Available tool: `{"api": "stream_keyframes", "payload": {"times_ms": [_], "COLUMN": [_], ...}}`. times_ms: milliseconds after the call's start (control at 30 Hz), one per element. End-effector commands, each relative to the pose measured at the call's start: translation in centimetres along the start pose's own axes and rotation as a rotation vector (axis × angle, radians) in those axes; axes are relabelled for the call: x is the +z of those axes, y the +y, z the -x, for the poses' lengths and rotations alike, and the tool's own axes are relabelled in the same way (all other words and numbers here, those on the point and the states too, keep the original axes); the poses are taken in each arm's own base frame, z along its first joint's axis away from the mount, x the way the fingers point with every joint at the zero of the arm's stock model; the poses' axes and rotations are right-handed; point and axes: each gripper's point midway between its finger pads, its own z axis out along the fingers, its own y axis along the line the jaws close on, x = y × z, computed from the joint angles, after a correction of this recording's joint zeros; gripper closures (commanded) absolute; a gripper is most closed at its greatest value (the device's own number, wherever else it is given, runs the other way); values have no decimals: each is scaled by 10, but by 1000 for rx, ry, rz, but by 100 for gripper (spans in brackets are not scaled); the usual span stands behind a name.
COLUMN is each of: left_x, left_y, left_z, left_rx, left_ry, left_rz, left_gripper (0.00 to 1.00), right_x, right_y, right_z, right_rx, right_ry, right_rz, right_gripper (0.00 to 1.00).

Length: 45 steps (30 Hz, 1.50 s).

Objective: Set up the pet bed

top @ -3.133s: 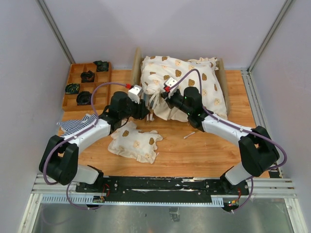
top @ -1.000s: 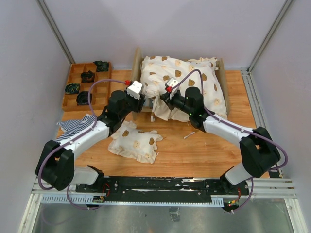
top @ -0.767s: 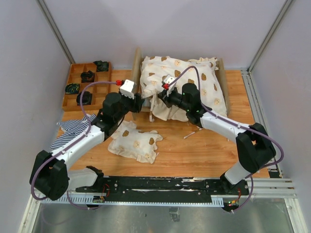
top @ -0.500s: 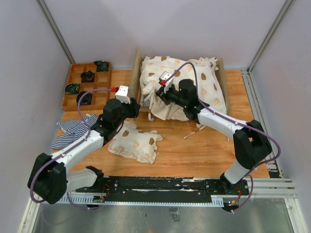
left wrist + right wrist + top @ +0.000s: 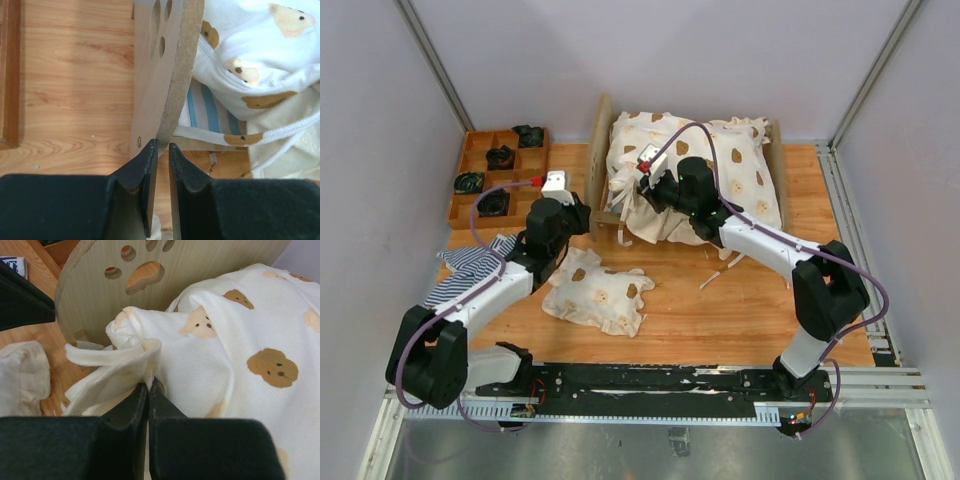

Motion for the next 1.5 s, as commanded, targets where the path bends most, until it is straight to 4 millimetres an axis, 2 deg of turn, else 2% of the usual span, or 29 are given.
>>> {"api": "stream_keyframes", "payload": {"times_ms": [0,100,233,300,400,467,567,633,767,833,1000,1200,1233,1367,1400,1467], "left_x": [14,24,45,49,38,28,21,20,22,29,44,54,53,34,28,17], "left_y": [8,8,19,19,11,9,12,15,20,15,18,4,0,-13,-15,-20], "left_z": [15,26,46,54,49,39,23,20,37,51,56,55,55,63,67,73], "left_rx": [31,57,48,42,-4,-46,-62,-39,0,29,66,94,88,42,27,-4], "left_ry": [-77,-115,-150,-160,-172,-174,-149,-143,-183,-204,-199,-177,-175,-195,-206,-222], "left_rz": [7,6,34,31,-23,-55,-57,-44,-7,-15,10,-59,-80,-144,-154,-177], "left_gripper": [80,81,81,77,73,70,59,50,39,39,40,53,59,93,98,100], "right_x": [4,7,12,16,19,20,22,22,21,20,23,19,18,9,6,-3], "right_y": [-4,-4,-4,-5,-6,-5,-5,-4,-3,-3,-1,2,2,1,0,-3], "right_z": [16,15,14,14,15,13,9,8,9,10,12,12,13,16,16,17], "right_rx": [-30,-28,-23,-17,-16,-15,-21,-25,-22,-16,6,8,7,16,24,49], "right_ry": [-28,-24,-18,-10,-3,1,15,22,22,20,28,27,23,30,35,46], "right_rz": [-21,-20,-26,-32,-37,-38,-34,-30,-26,-24,-16,-19,-22,-38,-48,-75], "right_gripper": [100,100,100,100,100,100,100,100,100,100,100,99,99,95,94,88]}}
